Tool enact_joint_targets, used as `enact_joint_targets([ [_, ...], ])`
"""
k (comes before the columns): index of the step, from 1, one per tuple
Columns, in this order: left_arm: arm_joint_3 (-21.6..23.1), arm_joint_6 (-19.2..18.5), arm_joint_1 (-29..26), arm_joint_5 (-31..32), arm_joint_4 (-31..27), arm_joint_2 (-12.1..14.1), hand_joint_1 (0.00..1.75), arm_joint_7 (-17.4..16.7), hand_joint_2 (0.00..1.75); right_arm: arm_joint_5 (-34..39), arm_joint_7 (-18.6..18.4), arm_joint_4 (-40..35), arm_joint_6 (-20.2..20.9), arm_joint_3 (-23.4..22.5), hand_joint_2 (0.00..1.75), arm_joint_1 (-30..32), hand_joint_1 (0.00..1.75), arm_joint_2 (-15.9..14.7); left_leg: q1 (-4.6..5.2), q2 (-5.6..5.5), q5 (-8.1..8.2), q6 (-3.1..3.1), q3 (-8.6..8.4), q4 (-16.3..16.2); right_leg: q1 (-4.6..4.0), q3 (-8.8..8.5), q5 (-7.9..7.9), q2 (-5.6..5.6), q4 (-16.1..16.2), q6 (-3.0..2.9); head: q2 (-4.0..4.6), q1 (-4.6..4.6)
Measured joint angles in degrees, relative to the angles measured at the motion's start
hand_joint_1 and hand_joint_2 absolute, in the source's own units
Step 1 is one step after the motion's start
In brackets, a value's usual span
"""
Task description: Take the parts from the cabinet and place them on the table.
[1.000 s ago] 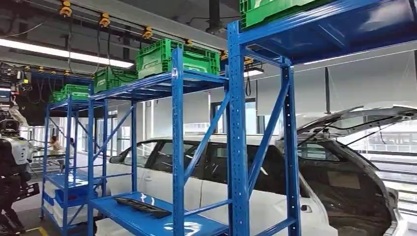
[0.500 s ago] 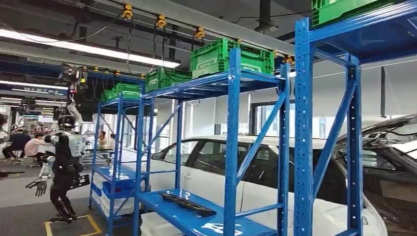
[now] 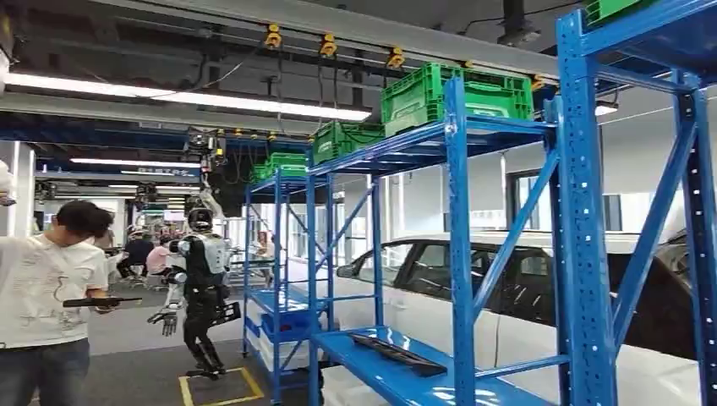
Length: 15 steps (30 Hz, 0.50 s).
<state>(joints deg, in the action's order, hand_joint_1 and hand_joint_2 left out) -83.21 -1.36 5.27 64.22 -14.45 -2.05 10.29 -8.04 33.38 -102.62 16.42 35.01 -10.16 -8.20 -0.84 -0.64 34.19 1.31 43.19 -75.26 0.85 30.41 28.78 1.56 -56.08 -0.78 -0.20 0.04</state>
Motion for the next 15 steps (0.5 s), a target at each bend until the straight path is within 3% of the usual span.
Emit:
enact_joint_targets([
  [1,0.0,0.0,-0.18,0.0,0.0,-0.15,0.0,-0.07,0.0,-0.02,0.0,0.02,-0.09,0.18,1.75,0.22,1.75,0.07,-0.26,0.15,-0.73,0.23,-0.08,0.02,0.02,-0.08,0.08,0.65,0.0,0.03,0.0,0.0],
  [3,-0.02,0.04,-0.4,-0.09,0.0,-0.22,0.0,-0.09,0.0,-0.37,0.0,0.02,-0.11,0.29,1.75,0.39,1.75,0.4,-0.63,0.71,-5.04,0.55,-4.15,7.63,0.16,-0.43,0.39,1.76,-0.05,0.5,0.0,0.0],
  [4,-0.02,0.07,-0.38,-0.09,0.0,-0.22,0.0,-0.09,0.0,-0.53,0.04,0.02,-0.11,0.31,1.75,0.37,1.75,0.55,-0.72,1.69,-7.41,0.65,-7.07,13.01,0.24,-0.71,0.63,2.29,-0.12,0.84,0.0,0.0],
  [5,-0.02,0.07,-0.27,-0.09,0.02,-0.33,0.0,-0.22,0.0,-0.66,0.13,0.02,-0.11,0.35,1.75,0.37,1.75,0.77,-0.6,4.33,-7.88,0.75,-9.09,16.81,0.07,-0.92,0.93,2.72,-0.2,1.27,0.0,0.0],
  [6,-0.02,0.09,-0.03,-0.09,0.02,-0.33,0.0,-0.48,0.0,-0.74,0.2,0.0,-0.11,0.35,1.75,0.38,1.75,0.88,-0.2,4.05,-7.75,-0.02,-9.26,17.37,-0.44,-0.83,1.25,3.19,-0.67,1.71,0.0,0.0],
  [10,-0.02,0.2,-0.49,-0.61,0.02,-0.33,0.0,-0.5,0.0,-1.22,0.11,0.0,-0.05,0.57,1.75,0.53,1.75,1.16,0.2,2.2,-7.6,-1.9,-8.87,17.09,-0.08,-1.55,1.53,4.92,-0.19,2.83,0.0,0.02],
  [11,-0.02,0.22,-0.64,-0.7,0.02,-0.35,0.0,-0.5,0.0,-1.29,0.09,0.0,-0.05,0.59,1.75,0.47,1.75,1.23,-0.01,1.89,-7.71,-2.2,-8.96,17.18,0.15,-1.52,2.51,3.53,-0.83,3.12,-0.02,0.0],
  [12,-0.02,0.22,-0.56,-0.81,0.02,-0.35,0.0,-0.5,0.0,-1.36,0.11,0.0,-0.05,0.68,1.75,0.49,1.75,1.29,0.04,1.41,-7.76,-2.56,-8.89,17.17,0.16,-0.09,4.82,1.14,-3.92,2.98,0.0,0.0],
  [13,-0.02,0.24,-0.38,-1.14,0.02,-0.33,0.0,-0.44,0.0,-1.42,0.11,0.13,-0.02,0.72,1.75,0.55,1.75,1.29,0.15,0.87,-7.8,-2.78,-8.88,17.17,0.11,2.15,7.37,-0.22,-8.97,2.83,0.0,0.02],
  [14,-0.07,0.24,-0.3,-1.27,0.02,-0.31,0.0,-0.22,0.0,-1.49,0.11,0.35,0.0,0.74,1.75,0.63,1.75,1.25,0.37,0.25,-7.78,-3.02,-8.85,17.17,0.01,4.77,9.48,-0.89,-14.4,2.7,0.0,0.02],
  [15,-0.09,0.24,-0.26,-1.38,0.02,-0.31,0.0,-0.13,0.0,-1.53,0.2,0.61,0.0,0.77,1.75,0.75,1.75,1.22,0.6,-0.4,-7.8,-3.15,-8.86,17.16,-0.07,6.81,10.46,-1.11,-18.36,2.48,0.0,0.0],
])
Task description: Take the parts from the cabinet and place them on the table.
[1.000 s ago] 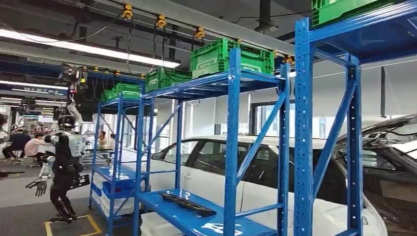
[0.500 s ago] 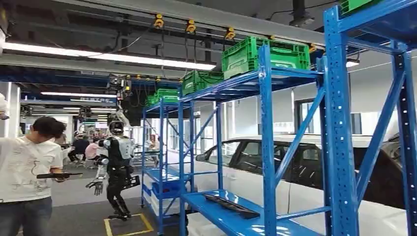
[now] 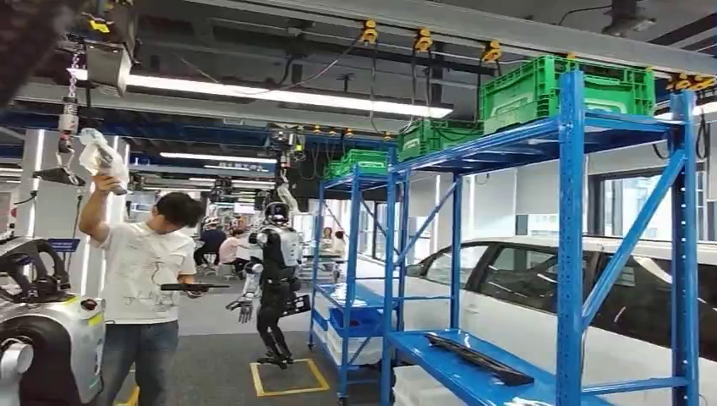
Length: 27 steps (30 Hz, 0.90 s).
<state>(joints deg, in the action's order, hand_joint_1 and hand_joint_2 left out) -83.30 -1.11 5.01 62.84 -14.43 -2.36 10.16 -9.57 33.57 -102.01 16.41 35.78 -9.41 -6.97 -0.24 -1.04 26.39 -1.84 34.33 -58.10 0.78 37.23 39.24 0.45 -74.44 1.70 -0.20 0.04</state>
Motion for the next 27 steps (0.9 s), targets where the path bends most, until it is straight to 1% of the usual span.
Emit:
enact_joint_targets([
  [1,-0.02,0.0,-0.05,-0.09,0.0,0.0,0.0,0.07,0.0,0.04,0.37,0.33,0.0,0.0,1.75,0.11,1.75,0.0,0.23,-0.69,-0.01,-0.09,-0.06,0.0,-0.16,0.94,-0.34,-0.12,-1.39,-0.23,0.0,0.02],
  [2,-0.02,-0.02,-0.08,-0.09,0.0,0.04,0.0,0.19,0.0,0.15,0.83,0.61,0.0,0.0,1.75,0.13,1.75,0.0,0.44,-1.46,-0.03,-0.16,-0.14,-0.01,-0.37,0.54,-2.11,-0.25,0.18,-0.65,0.0,0.02],
  [3,-0.02,-0.02,-0.16,-0.09,0.0,0.07,0.0,0.26,0.0,0.2,1.14,0.81,-0.02,-0.02,1.75,0.12,1.75,0.0,0.65,-2.26,-0.03,-0.17,-0.3,-0.02,-0.71,-1.1,-4.93,-0.58,4.33,-1.18,0.0,0.02],
  [4,-0.02,-0.04,-0.18,-0.09,0.0,0.11,0.0,0.26,0.0,0.22,1.31,0.89,-0.02,-0.04,1.75,0.09,1.75,0.0,0.82,-3.05,-0.03,-0.17,-0.51,-0.02,-0.98,-3.37,-8.18,-1.4,9.76,-1.94,0.0,0.02],
  [5,-0.02,-0.04,-0.16,-0.09,0.0,0.11,0.0,0.31,0.0,0.22,1.44,0.96,-0.02,-0.07,1.75,0.01,1.75,0.0,0.79,-3.71,-0.03,-0.17,-0.53,-0.01,-1.32,-5.23,-10.84,-3.67,14.72,-2.83,0.0,0.02],
  [6,-0.02,-0.04,0.0,-0.09,0.02,0.0,0.0,0.35,0.0,0.22,1.62,1.09,-0.04,-0.09,1.75,-0.01,1.75,0.0,1.11,-4.2,-0.08,-0.09,-0.31,-0.13,-1.11,-5.65,-10.44,-5.33,15.73,-3.49,0.0,-0.02],
  [7,0.0,0.0,0.09,-0.09,0.0,0.22,0.0,0.37,0.0,0.2,1.9,1.11,-0.11,-0.09,1.75,-0.04,1.75,-0.02,0.65,-4.85,-0.22,0.07,-0.03,-0.17,-1.21,-5.9,-10.59,-4.92,16.56,-3.14,0.0,0.0],
  [8,-0.02,0.17,-0.05,-0.09,0.0,0.59,0.0,0.54,0.0,0.09,2.12,1.22,-0.11,-0.09,1.75,-0.08,1.75,0.0,0.41,-5.36,-0.43,0.39,0.27,-0.11,-1.4,-5.91,-10.49,-4.41,16.66,-3.17,0.0,0.0],
  [9,-0.02,0.33,-0.24,-0.11,0.0,0.76,0.0,0.83,0.0,-0.02,2.31,1.24,-0.11,-0.07,1.75,-0.13,1.75,0.11,0.32,-5.88,-0.6,0.66,0.45,-0.04,-1.44,-5.88,-10.5,-3.96,16.74,-3.16,0.0,-0.02],
  [10,-0.02,0.33,-0.39,-0.28,0.0,1.2,0.0,0.98,0.0,-0.04,2.49,1.22,-0.11,-0.04,1.75,-0.22,1.75,0.33,0.64,-6.6,-0.7,1.0,0.5,0.05,-1.14,-6.18,-10.71,-3.25,17.48,-3.2,0.0,0.0],
  [11,-0.02,0.31,-0.46,-0.31,0.0,1.38,0.0,1.05,0.0,-0.09,2.53,1.24,-0.09,-0.07,1.75,-0.31,1.75,0.61,0.65,-4.75,0.12,1.0,0.66,-0.63,-0.85,-6.53,-11.06,-2.31,18.05,-3.24,0.0,0.0],
  [12,-0.02,0.24,-0.38,-0.42,0.0,1.71,0.0,1.27,0.0,-0.09,2.62,1.27,-0.09,-0.04,1.75,-0.41,1.75,0.96,0.71,-2.32,1.85,1.38,1.73,-2.81,-0.8,-6.63,-11.12,-1.85,18.29,-3.45,0.0,0.0],
  [13,-0.02,0.0,-0.11,-0.68,0.0,2.03,0.0,1.71,0.0,-0.07,2.69,1.35,0.09,-0.02,1.75,-0.48,1.75,1.16,0.5,-0.86,4.09,1.85,3.7,-6.9,-0.81,-6.64,-11.12,-1.06,18.29,-3.44,0.0,0.0],
  [14,-0.02,-0.13,0.13,-1.07,0.0,2.41,0.0,2.21,0.0,-0.04,2.67,1.53,0.15,-0.02,1.75,-0.48,1.75,1.22,0.21,-0.19,6.2,2.26,6.04,-11.75,-0.82,-6.64,-11.1,-0.11,18.29,-3.43,0.0,0.0],
  [15,-0.04,-0.2,0.21,-1.4,0.0,2.54,0.0,2.54,0.0,0.02,2.67,1.73,0.37,0.04,1.75,-0.49,1.75,1.31,-0.09,0.08,7.65,2.63,8.13,-16.05,-0.81,-6.59,-11.05,0.72,18.27,-3.38,0.0,0.0],
  [16,-0.07,-0.2,0.19,-1.79,0.0,2.69,0.0,2.73,0.0,0.29,2.64,1.94,0.42,0.15,1.75,-0.49,1.75,1.6,-0.46,0.27,7.62,2.92,8.93,-17.83,-0.76,-6.61,-11.01,1.49,18.27,-3.33,0.0,0.0],
  [17,-0.11,-0.22,0.04,-1.9,0.0,2.75,0.0,2.82,0.0,0.53,2.64,2.1,0.44,0.33,1.75,-0.54,1.75,1.95,-0.83,0.5,6.46,3.27,8.24,-16.6,-0.7,-6.67,-10.9,2.07,18.25,-3.16,0.0,0.0],
  [18,-0.15,-0.22,-0.04,-2.18,0.0,2.8,0.0,2.93,0.0,0.61,2.64,2.18,0.5,0.41,1.75,-0.55,1.75,2.25,-1.16,0.8,4.39,3.6,6.39,-13.02,-0.64,-6.77,-10.78,2.65,18.21,-2.97,0.0,0.0],
  [19,-0.17,-0.22,-0.04,-2.29,0.0,2.93,0.0,3.04,0.0,0.68,2.56,2.23,0.59,0.5,1.75,-0.58,1.75,2.54,-1.44,1.52,1.76,3.91,3.5,-7.55,-0.52,-6.96,-10.56,3.28,18.08,-2.64,0.0,0.0],
  [20,-0.26,-0.22,0.01,-2.64,0.0,2.95,0.0,3.13,0.0,0.85,2.53,2.29,0.66,0.65,1.75,-0.74,1.75,2.8,-1.58,3.42,-0.33,4.23,0.73,-2.57,-0.52,-7.08,-10.28,3.74,17.82,-2.25,0.0,0.0],
  [21,-0.39,-0.22,0.28,-2.97,0.0,2.88,0.0,3.08,0.0,1.03,2.51,2.36,0.88,0.83,1.75,-0.84,1.75,3.02,-0.88,5.52,0.49,4.09,-0.29,-0.46,-0.98,-6.95,-9.91,4.2,17.49,-1.7,0.0,0.0],
  [22,-0.55,-0.2,0.37,-3.28,0.0,2.91,0.0,2.86,0.0,1.22,2.31,2.43,0.94,0.94,1.75,-1.03,1.75,3.15,-1.02,4.52,0.13,2.97,-0.03,-0.41,-1.07,-6.95,-9.79,4.6,17.33,-1.44,0.0,0.04],
  [23,-0.59,-0.2,0.26,-3.34,0.0,2.91,0.0,2.53,0.0,1.31,2.19,2.47,1.01,1.13,1.75,-1.08,1.75,3.32,-0.9,4.11,0.21,2.59,0.1,-0.49,-1.07,-7.07,-9.75,4.99,17.4,-1.25,-0.02,0.04],
  [24,-0.59,-0.2,0.06,-3.34,0.0,2.91,0.0,2.43,0.0,1.44,2.1,2.58,1.01,1.22,1.75,-1.11,1.75,3.5,-0.64,3.56,0.25,2.2,0.24,-0.53,-0.88,-7.25,-9.76,5.5,17.51,-1.0,0.0,0.02],
  [25,-0.63,-0.2,-0.16,-3.36,0.0,2.89,0.0,2.3,0.0,1.53,2.03,2.67,1.01,1.29,1.75,-1.19,1.75,3.67,-0.58,3.01,0.19,1.72,0.27,-0.47,-0.68,-7.36,-9.64,5.97,17.53,-0.61,0.0,0.04],
  [26,-0.66,-0.2,-0.26,-3.37,0.0,2.89,0.0,2.25,0.0,1.53,2.01,2.67,1.03,1.35,1.75,-1.37,1.75,3.78,-0.8,2.57,-0.04,1.23,0.23,-0.35,-0.34,-7.32,-8.91,4.55,17.2,-0.08,0.0,0.02],
  [27,-0.65,-0.2,-0.25,-3.37,0.0,2.89,0.0,2.25,0.0,1.53,2.01,2.69,1.03,1.42,1.75,-1.41,1.75,3.91,-0.78,2.12,-0.1,0.89,0.33,-0.35,-0.23,-6.58,-7.27,2.02,15.29,-0.13,0.0,0.02],
])
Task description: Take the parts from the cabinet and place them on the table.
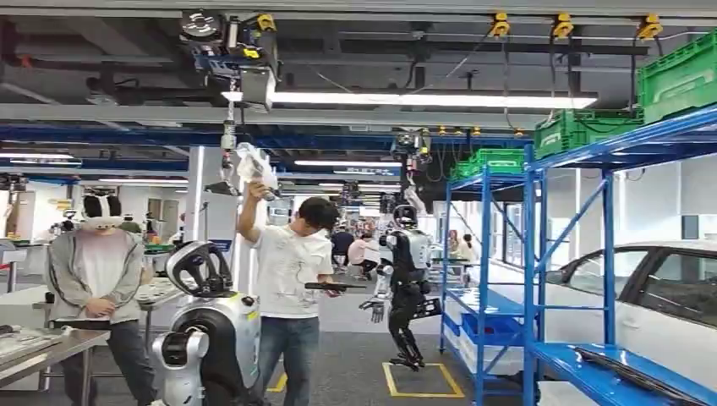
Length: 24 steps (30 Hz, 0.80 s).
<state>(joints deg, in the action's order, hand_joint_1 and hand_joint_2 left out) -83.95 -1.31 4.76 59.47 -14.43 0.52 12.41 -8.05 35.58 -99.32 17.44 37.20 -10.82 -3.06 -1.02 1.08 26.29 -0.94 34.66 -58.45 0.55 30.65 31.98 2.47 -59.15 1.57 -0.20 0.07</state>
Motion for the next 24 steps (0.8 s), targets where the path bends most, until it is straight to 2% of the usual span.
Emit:
enact_joint_targets([
  [1,0.02,0.0,0.16,0.0,0.0,0.0,0.0,0.02,0.0,0.03,-0.02,0.04,-0.02,0.0,1.75,0.02,1.75,0.0,0.04,-0.51,-0.03,-0.36,0.04,0.0,0.0,1.74,2.53,-1.34,-4.13,-0.05,0.0,0.02],
  [2,0.02,0.0,0.27,0.0,0.0,0.02,0.0,0.04,0.0,0.0,-0.07,0.09,-0.02,0.0,1.75,0.07,1.75,0.0,0.19,-1.11,-0.04,-0.54,0.11,0.0,-0.05,4.05,4.88,-1.92,-9.15,-0.07,0.0,0.02],
  [3,0.02,-0.02,0.27,0.02,0.0,0.02,0.0,0.13,0.0,0.0,-0.22,0.24,-0.02,0.0,1.75,0.15,1.75,-0.02,0.42,-1.77,-0.1,-0.67,0.14,-0.01,-0.05,6.33,6.58,-2.09,-13.9,-0.17,0.0,0.0],
  [4,0.02,-0.07,0.26,0.07,0.0,0.02,0.0,0.24,0.0,0.0,-0.35,0.39,-0.02,0.02,1.75,0.24,1.75,-0.02,0.65,-2.47,-0.11,-0.77,0.14,-0.02,-0.07,7.89,6.92,-2.19,-16.89,-0.33,0.0,0.02],
  [5,0.02,-0.13,0.22,0.22,0.0,0.02,0.0,0.35,0.0,0.02,-0.42,0.5,-0.04,0.02,1.75,0.34,1.75,-0.02,0.85,-3.28,-0.12,-0.79,0.09,-0.04,-0.19,7.93,5.83,-2.29,-16.5,-0.61,0.0,0.02],
  [6,0.02,-0.22,0.21,0.48,0.0,0.02,0.0,0.44,0.0,0.02,-0.5,0.55,-0.07,0.02,1.75,0.39,1.75,-0.02,0.96,-3.97,-0.13,-0.8,0.02,-0.05,-0.37,6.75,3.69,-2.44,-13.55,-0.97,0.0,0.02],
  [7,0.04,-0.33,0.22,0.59,0.0,0.02,0.0,0.52,0.0,0.02,-0.5,0.52,-0.09,0.02,1.75,0.39,1.75,-0.02,1.03,-4.77,-0.13,-0.81,-0.1,-0.06,-0.59,4.57,0.69,-2.99,-8.46,-1.46,0.0,0.02],
  [8,0.09,-0.35,0.28,0.66,0.0,0.0,0.0,0.63,0.0,0.02,-0.5,0.5,-0.09,0.03,1.75,0.38,1.75,-0.02,1.08,-5.48,-0.14,-0.81,-0.3,-0.07,-0.77,2.28,-2.13,-4.11,-3.29,-2.0,0.0,0.02],
  [9,0.13,-0.37,0.32,0.72,0.02,-0.19,0.0,0.74,0.0,0.02,-0.5,0.52,-0.09,0.03,1.75,0.35,1.75,-0.04,0.9,-5.9,-0.15,-0.79,-0.19,-0.03,-0.93,0.91,-3.17,-6.58,0.18,-2.5,0.0,0.0],
  [10,0.13,-0.46,0.61,0.72,0.02,-0.37,0.0,0.76,0.0,0.02,-0.53,0.5,-0.11,0.05,1.75,0.43,1.75,-0.04,1.03,-6.66,-0.24,-0.61,0.12,-0.23,-0.78,0.7,-3.27,-7.14,0.98,-2.59,0.0,0.02],
  [11,0.15,-0.5,0.7,0.72,0.02,-0.37,0.0,0.83,0.0,-0.02,-0.55,0.52,-0.11,0.05,1.75,0.43,1.75,-0.09,0.66,-7.11,-0.47,-0.25,0.49,-0.17,-1.04,0.61,-3.05,-6.69,1.3,-2.46,-0.04,0.0],
  [13,0.15,-0.59,0.48,0.74,0.02,-0.37,0.0,0.9,0.0,-0.2,-0.52,0.5,-0.13,0.05,1.75,0.43,1.75,-0.04,0.51,-8.19,-0.83,0.34,0.64,0.09,-1.13,0.55,-3.15,-5.83,1.47,-2.55,0.0,0.02],
  [14,0.17,-0.63,0.46,0.74,0.02,-0.33,0.0,0.96,0.0,-0.22,-0.48,0.46,-0.13,0.05,1.75,0.4,1.75,0.05,0.63,-8.12,-0.53,0.5,0.7,-0.13,-0.5,0.15,-3.62,-4.94,2.46,-2.86,0.0,0.0],
  [15,0.17,-0.66,0.46,0.7,0.02,-0.35,0.0,0.98,0.0,-0.33,-0.48,0.46,-0.18,0.05,1.75,0.36,1.75,0.13,0.91,-5.19,0.43,0.69,1.13,-1.13,-0.56,-0.18,-3.76,-4.28,2.83,-2.97,0.0,0.02],
  [16,0.19,-0.66,0.64,0.68,0.02,-0.29,0.0,1.03,0.0,-0.37,-0.48,0.44,-0.2,0.05,1.75,0.26,1.75,0.2,0.87,-3.21,2.73,1.13,2.7,-4.43,-0.59,-0.18,-3.8,-3.54,2.86,-3.11,0.0,0.02],
  [18,0.2,-0.68,0.99,0.57,0.02,-0.15,0.0,1.01,0.0,-0.44,-0.66,0.55,-0.22,0.07,1.75,0.3,1.75,0.26,0.48,-2.1,6.79,1.81,7.08,-13.56,-0.62,-0.1,-3.72,-1.88,2.82,-3.1,0.0,0.0],
  [19,0.2,-0.68,1.05,0.55,0.02,-0.15,0.0,0.9,0.0,-0.44,-0.81,0.63,-0.22,0.13,1.75,0.26,1.75,0.29,0.24,-1.95,7.62,2.11,8.53,-16.72,-0.6,-0.05,-3.68,-1.17,2.79,-3.07,0.0,0.0],
  [20,0.2,-0.66,0.95,0.55,0.02,-0.13,0.0,0.72,0.0,-0.44,-0.96,0.77,-0.22,0.29,1.75,0.24,1.75,0.31,-0.07,-1.78,7.15,2.37,8.64,-17.13,-0.57,-0.11,-3.6,-0.49,2.79,-2.95,0.0,0.0],
  [21,0.2,-0.61,0.82,0.57,0.02,-0.09,0.0,0.46,0.0,-0.46,-1.16,0.87,-0.26,0.4,1.75,0.23,1.75,0.31,-0.35,-1.53,5.51,2.63,7.37,-14.82,-0.52,-0.16,-3.49,0.12,2.76,-2.78,0.0,0.0],
  [22,0.2,-0.48,0.76,0.66,0.02,0.0,0.0,0.13,0.0,-0.44,-1.31,0.87,-0.3,0.42,1.75,0.24,1.75,0.31,-0.57,-1.09,3.1,2.87,4.91,-10.1,-0.46,-0.27,-3.32,0.73,2.7,-2.52,0.0,0.0],
  [23,0.24,-0.33,0.78,0.72,0.02,0.15,0.0,-0.22,0.0,-0.37,-1.31,0.87,-0.33,0.44,1.75,0.23,1.75,0.31,-0.77,-0.1,0.61,3.08,1.8,-4.4,-0.33,-0.47,-3.08,1.35,2.55,-2.16,0.0,0.0],
  [24,0.3,-0.13,0.85,0.83,0.02,0.13,0.0,-0.35,0.0,-0.33,-1.31,0.85,-0.46,0.44,1.75,0.22,1.75,0.31,-0.65,2.54,0.37,3.33,-0.12,-0.49,-0.46,-0.58,-2.72,1.82,2.29,-1.68,0.0,0.0],
])
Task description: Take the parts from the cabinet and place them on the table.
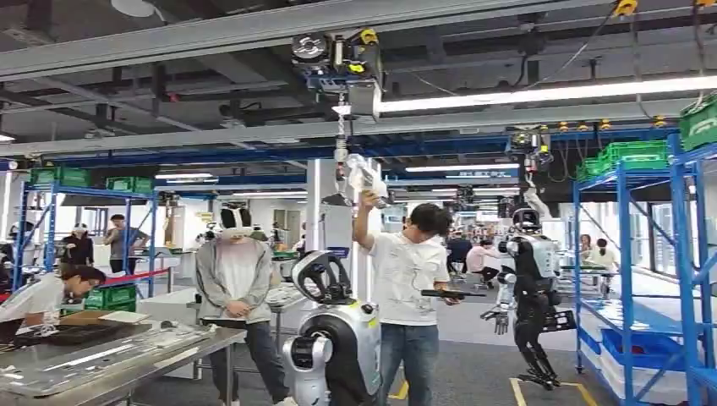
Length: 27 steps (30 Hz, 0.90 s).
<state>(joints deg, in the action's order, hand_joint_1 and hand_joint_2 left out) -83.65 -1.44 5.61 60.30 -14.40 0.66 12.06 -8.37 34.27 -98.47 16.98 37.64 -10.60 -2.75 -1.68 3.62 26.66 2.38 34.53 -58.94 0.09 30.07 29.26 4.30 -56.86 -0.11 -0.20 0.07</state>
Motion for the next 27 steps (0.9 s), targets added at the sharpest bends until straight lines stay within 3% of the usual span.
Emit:
enact_joint_targets([
  [1,0.09,0.15,0.15,0.3,0.0,-0.04,0.0,-0.22,0.0,0.09,-0.02,0.02,-0.06,0.0,1.75,-0.03,1.75,-0.02,0.34,0.12,-0.04,-0.93,-0.02,0.2,-0.54,0.2,0.29,0.37,-0.41,0.39,0.0,-0.02],
  [2,0.13,0.22,0.1,0.35,0.0,-0.02,0.0,-0.33,0.0,0.09,-0.02,0.0,-0.07,0.04,1.75,0.01,1.75,-0.04,0.49,-0.86,0.03,-1.72,0.16,0.02,-0.52,0.12,0.3,0.58,-0.37,0.48,0.0,0.0],
  [5,0.24,0.09,-0.18,0.28,0.0,-0.02,0.0,0.52,0.0,0.17,-0.02,0.0,0.02,0.26,1.75,0.13,1.75,-0.15,0.75,-2.22,-0.09,-2.84,0.3,0.04,-0.08,-0.12,0.61,1.77,-0.27,1.32,0.0,0.02],
  [6,0.33,0.04,-0.21,0.22,0.0,-0.04,0.0,0.85,0.0,0.17,-0.02,0.0,0.13,0.37,1.75,0.1,1.75,-0.2,0.68,-2.59,-0.15,-3.16,0.3,0.1,0.22,-0.01,1.75,-0.18,-1.17,1.64,-0.02,0.0],
  [7,0.37,0.04,-0.08,0.22,0.0,-0.04,0.0,0.96,0.0,0.17,0.0,0.0,0.22,0.44,1.75,0.1,1.75,-0.22,0.67,-3.0,-0.2,-3.59,0.32,0.1,0.29,1.19,3.72,-2.23,-4.05,1.56,0.0,0.02],
  [9,0.42,0.04,0.16,0.2,0.0,-0.04,0.0,1.07,0.0,0.15,-0.02,0.02,0.37,0.46,1.75,0.21,1.75,-0.46,0.92,-4.12,-0.26,-4.06,0.4,0.09,0.22,5.94,8.39,-3.82,-14.19,1.47,0.0,0.02],
  [10,0.44,0.0,0.17,0.2,0.0,-0.04,0.0,1.05,0.0,0.15,-0.02,0.13,0.42,0.5,1.75,0.25,1.75,-0.61,1.17,-4.77,-0.29,-4.15,0.41,0.08,0.2,8.13,9.46,-3.98,-18.42,1.26,0.0,0.0],
  [11,0.44,-0.04,0.17,0.11,0.0,-0.04,0.0,1.05,0.0,0.15,-0.02,0.26,0.55,0.55,1.75,0.26,1.75,-0.7,1.38,-5.46,-0.31,-4.23,0.37,0.08,0.16,9.1,9.17,-4.06,-19.88,1.08,0.0,0.02],
  [12,0.44,-0.11,0.13,-0.17,0.0,-0.09,0.0,0.98,0.0,0.19,-0.07,0.37,0.63,0.57,1.75,0.26,1.75,-0.81,1.53,-6.24,-0.33,-4.26,0.34,0.07,0.0,8.65,7.45,-4.17,-18.2,0.7,0.0,0.02],
  [14,0.44,-0.11,0.14,-0.31,0.0,-0.26,0.0,0.83,0.0,0.22,-0.09,0.42,0.96,0.63,1.75,0.21,1.75,-0.9,1.64,-7.72,-0.38,-4.31,0.14,0.07,-0.4,4.77,1.92,-5.13,-9.05,-0.17,0.0,0.02],
  [15,0.44,-0.11,0.17,-0.35,0.0,-0.5,0.0,0.83,0.0,0.24,-0.11,0.44,1.05,0.72,1.75,0.13,1.75,-0.9,1.62,-8.42,-0.39,-4.3,0.07,0.07,-0.65,2.41,-0.73,-6.88,-3.64,-0.67,0.0,0.02],
  [16,0.44,-0.15,0.23,-0.48,0.04,-0.83,0.0,0.83,0.0,0.26,-0.13,0.5,1.07,0.79,1.75,0.04,1.75,-0.96,1.75,-8.88,-0.47,-4.15,0.28,0.02,-0.54,1.65,-0.38,-9.33,-1.73,-0.97,0.0,0.0],
  [17,0.44,-0.2,0.27,-0.66,0.04,-0.87,0.0,0.85,0.0,0.33,-0.13,0.52,1.14,0.81,1.75,-0.06,1.75,-1.01,1.43,-9.63,-0.64,-3.9,0.58,-0.04,-0.6,1.52,-0.6,-8.83,-1.13,-0.74,0.0,0.0],
  [20,0.44,-0.26,-0.26,-0.72,0.04,-1.18,0.0,0.87,0.0,0.37,-0.15,0.59,1.42,0.9,1.75,-0.28,1.75,-1.18,1.28,-11.45,-1.26,-2.85,0.75,0.61,-0.63,1.13,-0.99,-7.26,-0.35,-1.05,0.0,0.02],
  [21,0.46,-0.24,-0.31,-0.72,0.07,-1.33,0.0,0.87,0.0,0.41,-0.15,0.59,1.42,0.92,1.75,-0.42,1.75,-1.22,1.34,-9.51,-0.6,-2.92,0.81,0.14,-0.22,0.71,-1.49,-6.27,0.53,-1.08,0.0,0.0],
  [22,0.44,-0.09,-0.27,-0.72,0.07,-1.38,0.0,0.87,0.0,0.46,-0.15,0.55,1.44,0.92,1.75,-0.42,1.75,-1.22,1.57,-6.78,0.96,-2.6,1.58,-1.51,-0.27,0.53,-1.62,-5.77,0.94,-1.32,0.0,0.0],
  [23,0.46,0.13,-0.04,-0.79,0.07,-1.38,0.0,0.94,0.0,0.55,-0.15,0.5,1.49,0.92,1.75,-0.37,1.75,-1.31,1.47,-5.41,3.32,-2.17,3.37,-5.35,-0.28,0.55,-1.62,-4.92,0.94,-1.32,0.0,0.0],
  [25,0.46,0.24,0.14,-0.85,0.07,-1.38,0.0,1.22,0.0,0.55,-0.28,0.52,1.55,0.92,1.75,-0.15,1.75,-1.66,1.05,-4.6,6.92,-1.51,7.34,-13.91,-0.28,0.61,-1.53,-3.26,0.9,-1.3,0.0,0.0],
  [26,0.46,0.31,0.05,-1.03,0.07,-1.46,0.0,1.25,0.0,0.55,-0.39,0.52,1.64,0.98,1.75,-0.02,1.75,-1.79,0.75,-4.43,7.29,-1.23,8.47,-16.41,-0.26,0.63,-1.49,-2.49,0.88,-1.24,0.0,0.0],
  [27,0.44,0.46,-0.06,-1.42,0.07,-1.51,0.0,1.22,0.0,0.57,-0.55,0.52,1.66,0.98,1.75,0.06,1.75,-1.86,0.41,-4.19,6.19,-0.9,7.96,-15.57,-0.22,0.6,-1.4,-1.79,0.88,-1.11,0.0,0.0],
])
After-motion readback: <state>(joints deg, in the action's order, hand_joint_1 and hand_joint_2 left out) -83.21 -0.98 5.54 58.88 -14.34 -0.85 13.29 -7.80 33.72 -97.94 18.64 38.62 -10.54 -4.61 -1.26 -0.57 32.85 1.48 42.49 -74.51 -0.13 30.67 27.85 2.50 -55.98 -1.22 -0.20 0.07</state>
